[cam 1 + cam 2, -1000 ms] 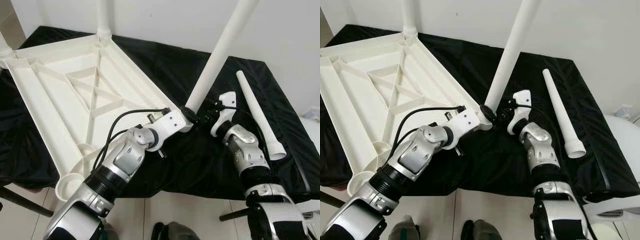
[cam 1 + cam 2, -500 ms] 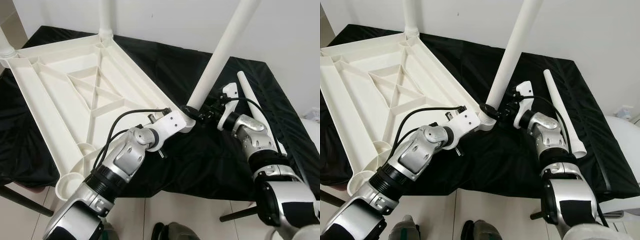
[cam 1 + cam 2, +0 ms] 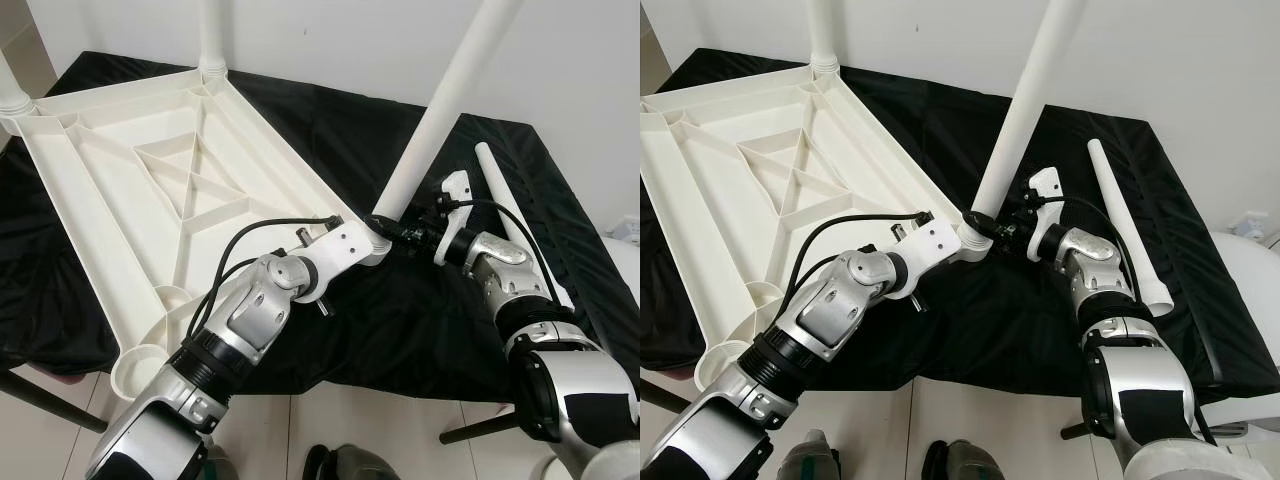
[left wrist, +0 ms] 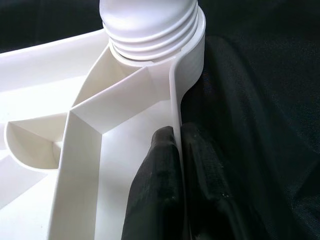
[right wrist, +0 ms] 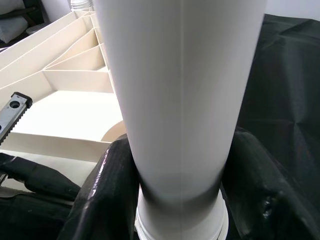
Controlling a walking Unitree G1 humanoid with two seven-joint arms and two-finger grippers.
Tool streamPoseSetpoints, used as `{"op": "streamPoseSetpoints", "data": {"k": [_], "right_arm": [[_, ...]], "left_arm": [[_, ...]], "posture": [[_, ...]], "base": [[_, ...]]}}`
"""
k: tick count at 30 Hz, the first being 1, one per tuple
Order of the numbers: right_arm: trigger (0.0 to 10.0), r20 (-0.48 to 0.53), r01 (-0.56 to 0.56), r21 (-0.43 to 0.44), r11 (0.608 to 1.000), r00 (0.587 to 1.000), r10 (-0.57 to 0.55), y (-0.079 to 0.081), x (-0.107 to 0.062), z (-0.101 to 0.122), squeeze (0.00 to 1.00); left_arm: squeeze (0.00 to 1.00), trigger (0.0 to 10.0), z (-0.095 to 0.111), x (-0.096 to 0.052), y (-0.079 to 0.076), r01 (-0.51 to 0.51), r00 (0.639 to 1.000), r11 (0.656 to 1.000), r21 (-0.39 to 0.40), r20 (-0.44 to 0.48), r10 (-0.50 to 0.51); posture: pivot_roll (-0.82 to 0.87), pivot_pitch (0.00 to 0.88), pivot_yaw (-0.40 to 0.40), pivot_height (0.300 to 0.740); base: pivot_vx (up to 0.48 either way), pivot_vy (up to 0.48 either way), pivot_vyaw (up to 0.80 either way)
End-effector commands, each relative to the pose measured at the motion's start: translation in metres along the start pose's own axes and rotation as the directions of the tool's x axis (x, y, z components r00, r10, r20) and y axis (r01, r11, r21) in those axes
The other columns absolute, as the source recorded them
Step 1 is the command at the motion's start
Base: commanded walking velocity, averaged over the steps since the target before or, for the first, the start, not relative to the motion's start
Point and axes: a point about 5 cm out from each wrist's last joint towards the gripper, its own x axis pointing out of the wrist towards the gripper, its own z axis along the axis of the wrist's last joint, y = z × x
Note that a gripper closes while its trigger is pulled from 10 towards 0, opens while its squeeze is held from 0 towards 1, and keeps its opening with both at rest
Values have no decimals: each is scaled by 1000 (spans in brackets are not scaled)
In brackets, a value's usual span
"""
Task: Building children table
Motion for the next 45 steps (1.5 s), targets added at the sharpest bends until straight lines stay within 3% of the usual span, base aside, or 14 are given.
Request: {"op": "streamPoseSetpoints", "data": {"k": [1, 2, 3, 6, 7, 14, 15, 20, 25, 29, 32, 36, 39, 45], "right_arm": [[0, -35, 7, 0, 1000, 999, -7, -2, -7, -6, 0], [0, -35, 7, 0, 1000, 999, -7, -2, -7, -6, 0], [5843, -47, 18, -3, 1000, 999, -18, -2, -9, -10, 0], [5843, -52, 27, -4, 1000, 998, -28, -2, -10, -12, 0], [10000, -48, 32, 4, 999, 998, -32, -2, -10, -12, 0], [10000, 29, 56, 78, 995, 998, -58, 4, -6, -13, 0], [10000, 73, 107, 119, 987, 991, -116, 6, 0, -10, 0], [10000, 105, 145, 137, 980, 982, -160, 9, 5, -6, 0], [10000, 140, 223, 159, 962, 959, -245, 15, 18, 2, 0], [10000, 185, 327, 185, 927, 914, -360, 33, 38, 18, 0], [10000, 197, 343, 192, 920, 904, -378, 38, 41, 22, 0], [10000, 161, 496, 217, 841, 832, -532, 49, 52, 29, 0], [10000, 162, 538, 193, 820, 807, -568, 53, 55, 32, 0], [10000, 109, 720, 171, 673, 665, -739, 57, 54, 33, 0]], "left_arm": [[0, 10000, 9, 2, -5, 39, 999, 999, 33, 26, -40], [0, 10000, 9, 2, -5, 39, 999, 999, 33, 26, -40], [0, 10000, 10, 2, -5, 41, 999, 999, 33, 27, -42], [0, 10000, 10, 2, -6, 42, 999, 999, 33, 28, -43], [0, 10000, 10, 2, -6, 43, 999, 999, 33, 28, -44], [0, 10000, 9, 2, -9, 46, 999, 999, 30, 27, -47], [0, 10000, 9, 2, -11, 49, 998, 998, 28, 27, -50], [0, 10000, 9, 3, -12, 52, 998, 998, 27, 28, -53], [0, 10000, 9, 3, -13, 55, 998, 998, 28, 29, -56], [0, 10000, 9, 3, -15, 54, 998, 998, 27, 28, -55], [0, 10000, 9, 3, -15, 54, 998, 998, 26, 28, -55], [0, 10000, 8, 3, -15, 52, 998, 998, 23, 26, -53], [0, 10000, 8, 3, -15, 51, 998, 998, 21, 27, -51], [0, 10000, 8, 2, -16, 47, 999, 999, 15, 26, -48]], "posture": [[93, 26, -116, 740], [93, 26, -116, 740], [93, 26, -116, 740], [93, 26, -116, 740], [93, 24, -123, 740], [94, 26, -130, 740], [94, 25, -132, 740], [95, 24, -132, 740], [97, 19, -136, 740], [103, 15, -145, 740], [103, 15, -145, 740], [107, 17, -153, 740], [108, 17, -155, 740], [115, 21, -162, 740]], "base": [[0, 0, 0], [0, 0, 0], [0, 0, 0], [0, 0, 0], [0, 0, 0], [0, 0, 0], [0, 0, 0], [0, 0, 0], [0, 0, 0], [0, 0, 0], [0, 0, 0], [0, 0, 0], [0, 0, 0], [0, 0, 0]]}}
